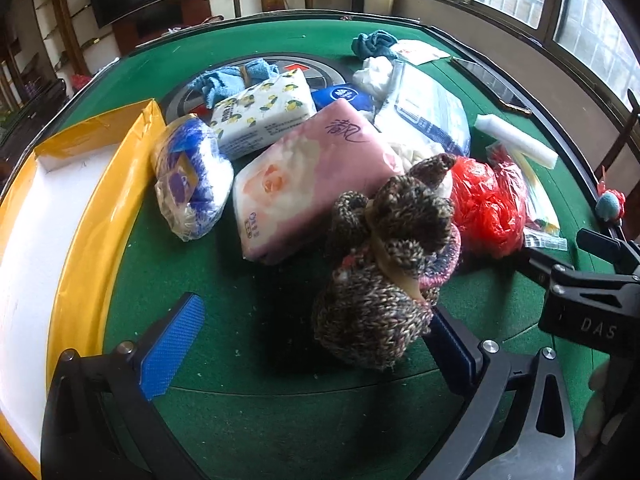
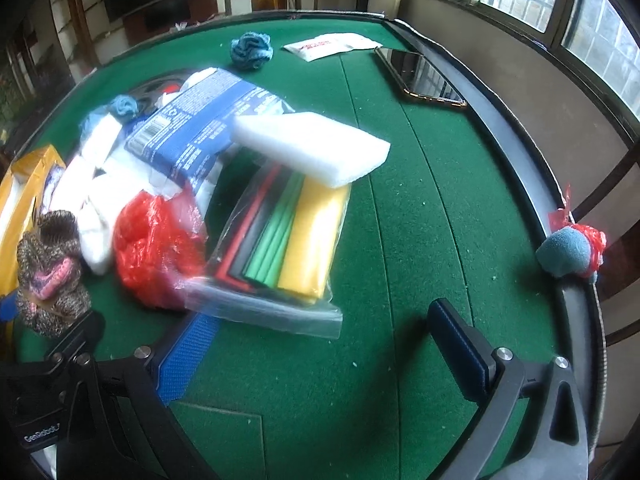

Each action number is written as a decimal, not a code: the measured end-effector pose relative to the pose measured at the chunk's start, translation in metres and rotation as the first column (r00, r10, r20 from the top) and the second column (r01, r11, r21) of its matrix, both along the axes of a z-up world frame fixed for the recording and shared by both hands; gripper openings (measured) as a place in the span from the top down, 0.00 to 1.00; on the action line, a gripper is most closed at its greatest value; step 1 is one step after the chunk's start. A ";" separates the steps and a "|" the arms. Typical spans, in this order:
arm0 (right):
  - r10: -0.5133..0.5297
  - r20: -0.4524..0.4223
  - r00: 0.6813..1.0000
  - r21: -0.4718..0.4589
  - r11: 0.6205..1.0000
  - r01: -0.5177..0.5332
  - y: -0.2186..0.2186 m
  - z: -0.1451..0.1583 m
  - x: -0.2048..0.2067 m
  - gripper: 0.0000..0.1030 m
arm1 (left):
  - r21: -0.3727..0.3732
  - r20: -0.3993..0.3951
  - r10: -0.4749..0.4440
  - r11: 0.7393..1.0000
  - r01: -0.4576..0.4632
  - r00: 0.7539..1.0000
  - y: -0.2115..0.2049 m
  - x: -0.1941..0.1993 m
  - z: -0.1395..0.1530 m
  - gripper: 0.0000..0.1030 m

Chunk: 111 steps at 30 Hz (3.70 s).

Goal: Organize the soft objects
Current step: 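Grasp the knitted hat with the left gripper and lift it, then carry the hat into the yellow box with the left gripper while the right grasps the blue-wrapped package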

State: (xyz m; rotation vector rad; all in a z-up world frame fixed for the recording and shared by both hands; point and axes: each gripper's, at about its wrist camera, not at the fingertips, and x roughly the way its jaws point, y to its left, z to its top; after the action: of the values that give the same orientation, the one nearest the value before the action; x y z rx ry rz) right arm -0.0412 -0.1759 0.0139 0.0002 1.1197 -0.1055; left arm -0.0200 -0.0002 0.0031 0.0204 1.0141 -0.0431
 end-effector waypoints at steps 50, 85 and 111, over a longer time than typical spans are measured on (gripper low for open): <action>-0.085 0.434 0.897 0.135 0.990 0.028 -0.025 0.053 -0.004 0.01 | -0.061 0.085 -0.016 0.998 0.022 0.996 0.041 -0.008 0.012 0.37; 0.556 0.152 0.817 0.071 0.819 -0.570 0.211 0.046 0.041 0.22 | -0.305 0.224 0.222 0.941 -0.148 0.949 0.194 -0.082 0.068 0.36; 0.460 0.147 0.876 0.367 0.797 -0.480 0.245 0.059 0.079 0.64 | -0.370 0.180 0.255 0.912 -0.175 0.950 0.240 -0.029 0.068 0.36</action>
State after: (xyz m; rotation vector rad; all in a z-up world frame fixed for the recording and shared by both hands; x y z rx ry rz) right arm 0.0381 0.0688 0.0727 0.0824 1.0446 0.5706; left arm -0.0486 0.2403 0.0712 -0.4072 0.7642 -0.0173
